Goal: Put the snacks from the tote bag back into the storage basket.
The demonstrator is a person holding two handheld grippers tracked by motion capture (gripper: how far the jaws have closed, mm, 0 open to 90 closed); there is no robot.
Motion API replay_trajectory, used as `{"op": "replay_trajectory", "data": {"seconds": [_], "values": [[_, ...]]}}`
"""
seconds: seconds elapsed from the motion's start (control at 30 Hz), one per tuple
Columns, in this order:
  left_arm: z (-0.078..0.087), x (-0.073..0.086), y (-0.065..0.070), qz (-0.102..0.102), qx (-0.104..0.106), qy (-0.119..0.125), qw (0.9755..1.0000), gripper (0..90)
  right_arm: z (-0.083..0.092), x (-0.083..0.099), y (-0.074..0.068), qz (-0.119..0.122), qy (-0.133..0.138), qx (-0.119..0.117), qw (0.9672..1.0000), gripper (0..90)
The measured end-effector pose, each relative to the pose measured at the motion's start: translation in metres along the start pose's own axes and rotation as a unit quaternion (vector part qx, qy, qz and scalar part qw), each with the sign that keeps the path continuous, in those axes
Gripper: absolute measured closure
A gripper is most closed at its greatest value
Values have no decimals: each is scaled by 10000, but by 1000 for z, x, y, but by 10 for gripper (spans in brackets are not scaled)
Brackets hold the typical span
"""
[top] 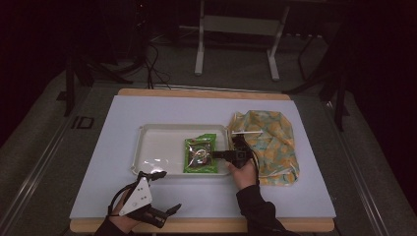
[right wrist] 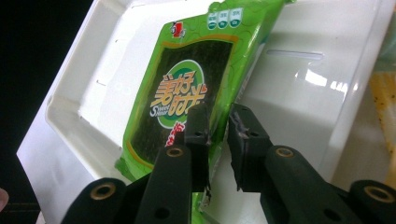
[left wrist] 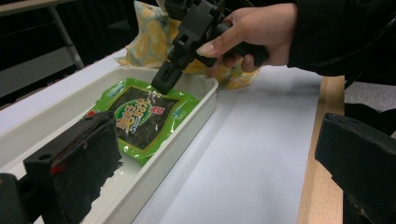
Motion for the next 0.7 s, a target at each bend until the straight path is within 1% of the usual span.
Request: {"op": "replay_trajectory", "data": {"seconds": [0.13, 0.2, 0.27, 0.33, 0.37, 0.47, 0.6, 0.7], "values": [[0, 0, 0, -12, 0, -4, 10000, 5, 2, -2, -1, 100, -23, 59, 9999, 734], [0, 0, 0, -11, -1, -10, 10000, 5, 4, -3, -2, 118, 8, 57, 9999, 729], [0, 0, 0, -10, 1, -6, 10000, 5, 6, -6, -3, 196, 24, 118, 9997, 716], [0, 0, 0, -13, 2, -6, 10000, 5, 9, -9, -5, 250, 72, 93, 9996, 706], [0, 0, 0, -14, -4, -8, 10000, 5, 11, -11, -6, 284, 65, 121, 9995, 701], [0, 0, 0, -13, -6, -7, 10000, 5, 15, -17, -8, 432, 74, 149, 9989, 650], [0, 0, 0, -4, -7, -7, 10000, 5, 20, -24, -14, 583, 58, 54, 9983, 563], [0, 0, 0, -5, -10, -14, 10000, 5, 24, -29, -20, 790, 85, -22, 9968, 475]]}}
Point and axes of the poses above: each handheld gripper's, and its own axes: z roughly backward along the jaws, x roughly out of its underside, y roughly to its right, the point moved 9 cm from there along -z, roughly forward along the jaws, and after that the axes turned 13 degrees about z, right-handed, at the moved point
